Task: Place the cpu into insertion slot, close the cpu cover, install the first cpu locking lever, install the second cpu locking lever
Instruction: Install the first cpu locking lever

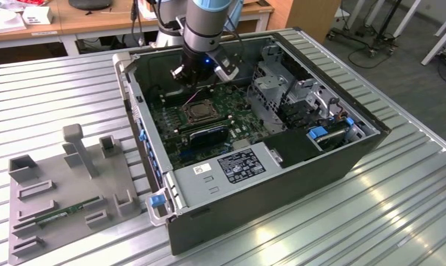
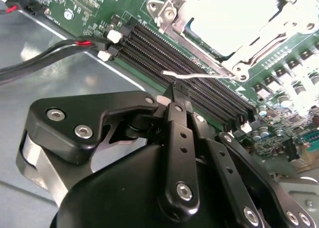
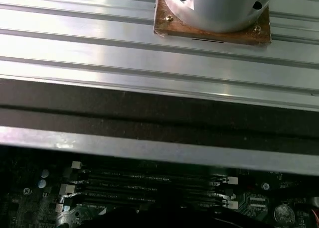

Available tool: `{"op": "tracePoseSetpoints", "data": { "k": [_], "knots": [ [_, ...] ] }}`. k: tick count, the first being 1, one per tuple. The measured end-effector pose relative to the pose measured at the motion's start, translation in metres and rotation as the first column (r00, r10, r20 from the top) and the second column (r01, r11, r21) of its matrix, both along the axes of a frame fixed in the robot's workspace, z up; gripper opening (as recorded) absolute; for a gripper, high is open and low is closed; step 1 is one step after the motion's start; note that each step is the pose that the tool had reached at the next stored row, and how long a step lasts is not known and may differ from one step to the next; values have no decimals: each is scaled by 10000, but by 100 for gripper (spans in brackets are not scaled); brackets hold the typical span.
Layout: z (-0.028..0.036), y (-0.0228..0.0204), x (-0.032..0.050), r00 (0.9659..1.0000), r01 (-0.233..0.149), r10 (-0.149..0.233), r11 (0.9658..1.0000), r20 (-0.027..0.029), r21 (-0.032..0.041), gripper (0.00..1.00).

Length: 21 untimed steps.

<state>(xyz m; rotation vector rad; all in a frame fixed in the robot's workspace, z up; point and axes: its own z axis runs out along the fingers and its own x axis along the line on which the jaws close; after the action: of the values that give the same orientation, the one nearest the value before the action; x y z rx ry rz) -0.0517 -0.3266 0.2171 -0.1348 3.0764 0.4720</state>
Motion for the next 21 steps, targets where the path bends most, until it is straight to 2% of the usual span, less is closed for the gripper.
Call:
{"op": "tracePoseSetpoints", "data": {
  "k": [4,14,17,21],
  "knots": [
    [9,-29,-9,10000,2,-2,10000,8,0,11],
    [22,-72,-77,9999,0,0,10000,101,0,11],
    [29,-99,-82,9999,0,0,10000,114,1,11],
    [37,-157,-83,9999,0,0,10000,119,1,11]
  ]
}}
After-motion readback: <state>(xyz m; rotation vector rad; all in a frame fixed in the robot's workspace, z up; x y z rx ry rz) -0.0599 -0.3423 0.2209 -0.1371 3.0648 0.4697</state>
